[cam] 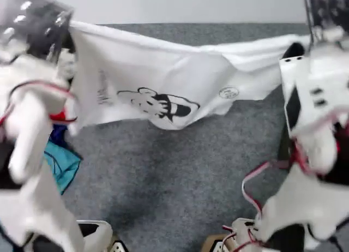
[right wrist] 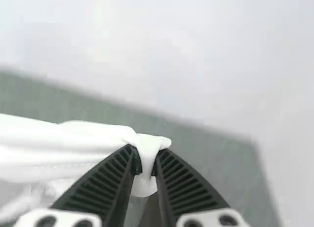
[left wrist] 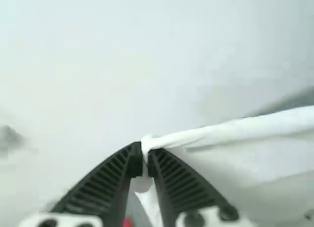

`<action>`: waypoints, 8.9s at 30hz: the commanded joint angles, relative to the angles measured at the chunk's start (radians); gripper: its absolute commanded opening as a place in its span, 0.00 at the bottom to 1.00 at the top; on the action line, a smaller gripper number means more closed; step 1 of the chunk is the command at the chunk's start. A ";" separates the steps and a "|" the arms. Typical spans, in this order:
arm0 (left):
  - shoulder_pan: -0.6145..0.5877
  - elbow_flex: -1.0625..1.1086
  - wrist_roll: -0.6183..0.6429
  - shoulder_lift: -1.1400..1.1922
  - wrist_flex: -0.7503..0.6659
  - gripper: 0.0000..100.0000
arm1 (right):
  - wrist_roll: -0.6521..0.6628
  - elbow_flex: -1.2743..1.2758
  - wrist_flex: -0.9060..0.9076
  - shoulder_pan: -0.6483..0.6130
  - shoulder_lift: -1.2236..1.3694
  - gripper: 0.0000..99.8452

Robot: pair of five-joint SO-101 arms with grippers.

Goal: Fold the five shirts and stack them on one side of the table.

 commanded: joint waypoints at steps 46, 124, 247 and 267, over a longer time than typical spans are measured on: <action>-0.130 0.587 -0.379 -0.358 0.172 0.00 | 0.373 0.483 -0.219 -0.022 -0.377 0.01; -0.012 0.897 -0.451 0.387 0.020 0.00 | 0.288 1.349 0.182 -0.209 -0.171 0.01; -0.003 -0.087 -0.025 1.051 0.275 0.01 | 0.166 0.643 -0.329 -0.094 0.578 0.01; -0.018 0.028 -0.068 1.274 0.264 0.01 | 0.107 0.531 -0.255 -0.015 0.987 0.01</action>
